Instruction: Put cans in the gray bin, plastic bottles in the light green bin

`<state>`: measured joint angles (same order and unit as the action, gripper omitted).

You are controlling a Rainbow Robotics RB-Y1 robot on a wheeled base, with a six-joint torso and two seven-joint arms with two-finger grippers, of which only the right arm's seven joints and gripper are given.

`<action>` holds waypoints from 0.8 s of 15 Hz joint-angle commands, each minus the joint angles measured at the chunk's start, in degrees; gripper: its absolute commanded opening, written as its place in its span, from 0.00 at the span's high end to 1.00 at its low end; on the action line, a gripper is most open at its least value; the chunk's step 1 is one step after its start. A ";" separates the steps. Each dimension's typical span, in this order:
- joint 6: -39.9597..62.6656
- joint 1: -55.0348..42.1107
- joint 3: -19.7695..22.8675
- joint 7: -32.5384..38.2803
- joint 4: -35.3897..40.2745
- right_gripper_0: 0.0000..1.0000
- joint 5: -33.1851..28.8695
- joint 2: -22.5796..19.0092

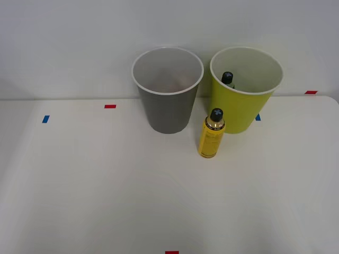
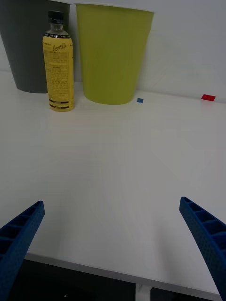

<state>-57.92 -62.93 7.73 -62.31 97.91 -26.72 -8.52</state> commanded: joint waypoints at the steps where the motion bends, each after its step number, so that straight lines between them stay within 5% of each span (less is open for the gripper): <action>1: 0.00 0.00 0.00 0.00 0.00 0.00 0.00 0.00; 12: 0.00 0.00 0.00 0.00 0.00 0.00 0.00 0.00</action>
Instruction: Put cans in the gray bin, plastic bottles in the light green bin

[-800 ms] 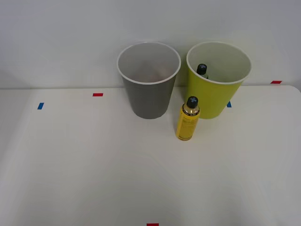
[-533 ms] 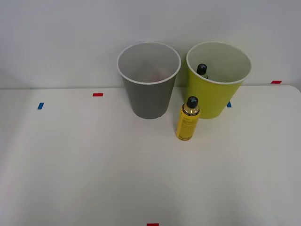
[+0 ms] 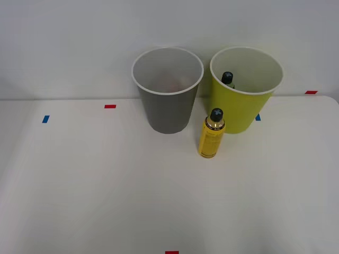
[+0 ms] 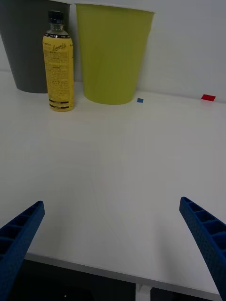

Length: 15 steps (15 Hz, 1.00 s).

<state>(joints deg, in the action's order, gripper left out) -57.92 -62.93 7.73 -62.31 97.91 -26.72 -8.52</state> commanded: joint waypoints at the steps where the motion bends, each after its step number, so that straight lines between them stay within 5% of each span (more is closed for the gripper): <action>1: 0.00 0.00 0.00 0.00 0.00 0.00 0.00 0.00; 15: 0.00 0.00 0.00 0.00 0.00 0.00 0.00 0.00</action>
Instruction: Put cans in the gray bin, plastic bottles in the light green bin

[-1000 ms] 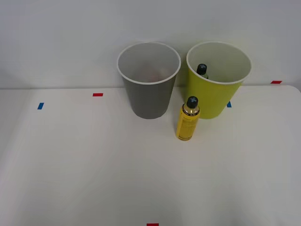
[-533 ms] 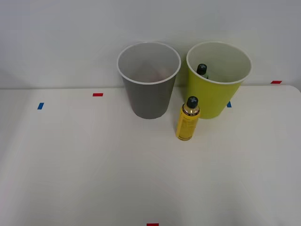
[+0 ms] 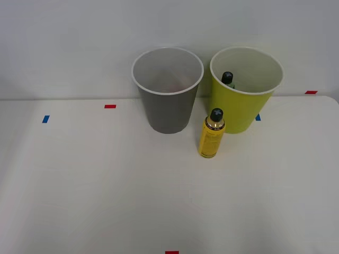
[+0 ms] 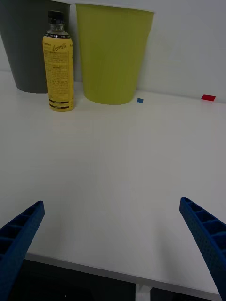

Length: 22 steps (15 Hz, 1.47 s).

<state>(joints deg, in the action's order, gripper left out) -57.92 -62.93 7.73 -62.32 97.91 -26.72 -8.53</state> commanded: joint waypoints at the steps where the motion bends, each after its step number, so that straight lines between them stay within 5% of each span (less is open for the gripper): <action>1: 0.00 0.00 0.00 0.00 0.00 0.00 0.00 0.00; 22: 0.00 0.00 0.00 0.00 0.00 0.00 0.00 0.00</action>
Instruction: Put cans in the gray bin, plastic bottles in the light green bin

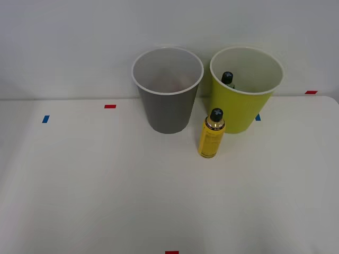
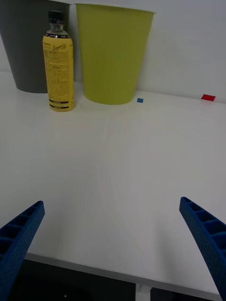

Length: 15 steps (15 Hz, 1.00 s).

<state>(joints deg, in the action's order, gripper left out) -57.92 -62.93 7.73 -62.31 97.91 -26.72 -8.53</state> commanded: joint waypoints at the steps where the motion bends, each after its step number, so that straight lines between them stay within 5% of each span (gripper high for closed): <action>1: 0.00 0.00 0.00 0.00 0.00 0.00 0.00 0.00; 8: -6.59 0.00 0.35 -0.88 -2.99 0.00 0.26 -0.88; 15: -6.50 1.58 -9.58 -2.37 -2.99 0.00 6.77 -5.54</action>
<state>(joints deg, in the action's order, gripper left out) -64.71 -62.31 -0.48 -64.63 94.92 -21.03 -13.47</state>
